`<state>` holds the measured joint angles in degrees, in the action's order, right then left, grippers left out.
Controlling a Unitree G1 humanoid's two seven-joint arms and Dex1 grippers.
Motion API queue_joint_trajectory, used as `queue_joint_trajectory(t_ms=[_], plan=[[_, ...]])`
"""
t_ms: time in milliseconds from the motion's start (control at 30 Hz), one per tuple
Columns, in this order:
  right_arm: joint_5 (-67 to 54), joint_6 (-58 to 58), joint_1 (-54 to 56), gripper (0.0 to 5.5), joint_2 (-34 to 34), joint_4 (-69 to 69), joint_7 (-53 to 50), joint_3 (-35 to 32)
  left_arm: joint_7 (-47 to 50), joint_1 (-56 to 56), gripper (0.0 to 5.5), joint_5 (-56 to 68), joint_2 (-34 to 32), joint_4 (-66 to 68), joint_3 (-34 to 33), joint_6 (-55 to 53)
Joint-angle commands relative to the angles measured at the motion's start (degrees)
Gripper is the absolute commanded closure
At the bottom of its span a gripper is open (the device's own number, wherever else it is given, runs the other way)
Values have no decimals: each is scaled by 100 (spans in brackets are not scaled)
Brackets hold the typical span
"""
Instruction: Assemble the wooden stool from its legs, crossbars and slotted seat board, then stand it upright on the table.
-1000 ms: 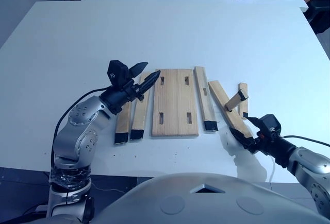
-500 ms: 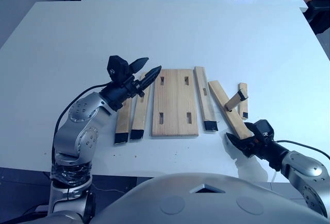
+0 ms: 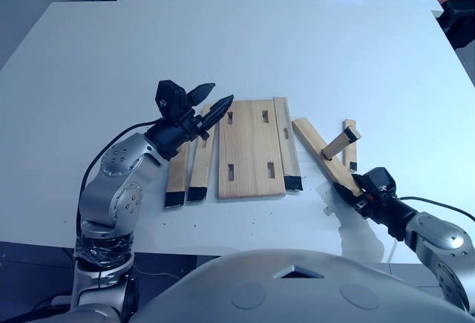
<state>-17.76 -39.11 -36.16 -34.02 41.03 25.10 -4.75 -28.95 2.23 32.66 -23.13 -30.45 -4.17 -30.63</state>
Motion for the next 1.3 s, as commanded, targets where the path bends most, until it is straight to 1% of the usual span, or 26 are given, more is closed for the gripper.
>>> queue_joint_trajectory(t_ms=[33,333,500,600,667,833,933,1000,1200,1300], plan=[[-72,-82,256,343,-9,111,51,-51,30,-136,277,3,14,128,24,-33],[-335,-325,800,343,192,270,-115,-350,-2,-349,277,-10,8,326,-38,9],[-877,-422,1297,343,423,252,-52,-654,-46,-604,277,116,-3,535,-109,-86],[-1736,-566,1881,343,633,177,98,-965,-408,-990,277,791,-106,698,-246,-534],[-2114,-633,2168,343,643,88,162,-1059,-566,-1287,277,1161,-159,859,-329,-808],[-3162,-836,2931,343,634,-116,278,-1213,-606,-1949,277,2695,-128,1219,-676,-1877],[-3840,-912,3302,343,552,-269,479,-1262,-546,-2122,277,3711,-63,1382,-782,-2464],[-4225,-963,3525,343,435,-395,614,-1303,-533,-2200,277,4109,-59,1451,-776,-2671],[-5417,-1224,3912,343,-142,-670,1106,-1483,-545,-2259,277,4744,-139,1406,-739,-2901],[-5610,-1331,4068,343,-501,-804,1414,-1413,-586,-2204,277,4690,-147,1310,-620,-2871]])
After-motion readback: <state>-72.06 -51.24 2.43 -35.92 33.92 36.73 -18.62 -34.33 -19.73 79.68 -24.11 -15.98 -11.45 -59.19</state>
